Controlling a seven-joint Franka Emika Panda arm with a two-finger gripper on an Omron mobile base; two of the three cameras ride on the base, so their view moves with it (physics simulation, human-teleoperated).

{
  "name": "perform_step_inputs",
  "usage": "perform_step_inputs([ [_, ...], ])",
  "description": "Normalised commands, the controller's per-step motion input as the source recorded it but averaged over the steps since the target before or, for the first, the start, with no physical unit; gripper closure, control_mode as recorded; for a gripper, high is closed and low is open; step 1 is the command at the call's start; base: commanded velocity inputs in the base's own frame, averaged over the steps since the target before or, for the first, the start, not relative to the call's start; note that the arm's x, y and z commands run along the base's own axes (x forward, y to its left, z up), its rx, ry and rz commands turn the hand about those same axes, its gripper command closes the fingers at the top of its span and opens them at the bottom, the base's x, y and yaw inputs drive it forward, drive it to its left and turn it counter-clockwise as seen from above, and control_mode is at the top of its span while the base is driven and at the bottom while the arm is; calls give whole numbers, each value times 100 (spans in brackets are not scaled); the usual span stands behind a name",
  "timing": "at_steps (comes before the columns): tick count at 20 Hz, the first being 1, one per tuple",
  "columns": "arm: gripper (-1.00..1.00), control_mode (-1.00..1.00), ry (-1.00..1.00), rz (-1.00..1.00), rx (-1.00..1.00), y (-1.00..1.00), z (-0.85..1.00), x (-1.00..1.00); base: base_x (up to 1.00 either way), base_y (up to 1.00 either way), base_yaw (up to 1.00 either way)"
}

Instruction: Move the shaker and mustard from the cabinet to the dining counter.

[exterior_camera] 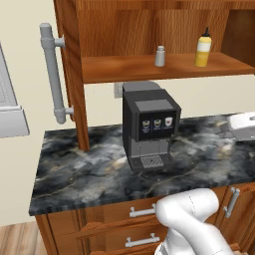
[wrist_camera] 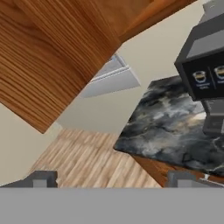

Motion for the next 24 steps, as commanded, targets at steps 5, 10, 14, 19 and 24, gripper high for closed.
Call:
perform_step_inputs([
  [5, -100, -100, -2, -4, -27, -72, 0, 0, 0, 0, 0],
  [10, -100, -100, -1, -13, -34, -37, 0, 4, 0, 0, 0],
  [14, -100, -100, -9, -19, -30, -9, 0, 12, 0, 0, 0],
  [19, -100, -100, -18, -17, -21, -8, -11, 17, 0, 0, 0],
  [24, -100, -100, -18, -17, -5, -13, -3, 20, 0, 0, 0],
])
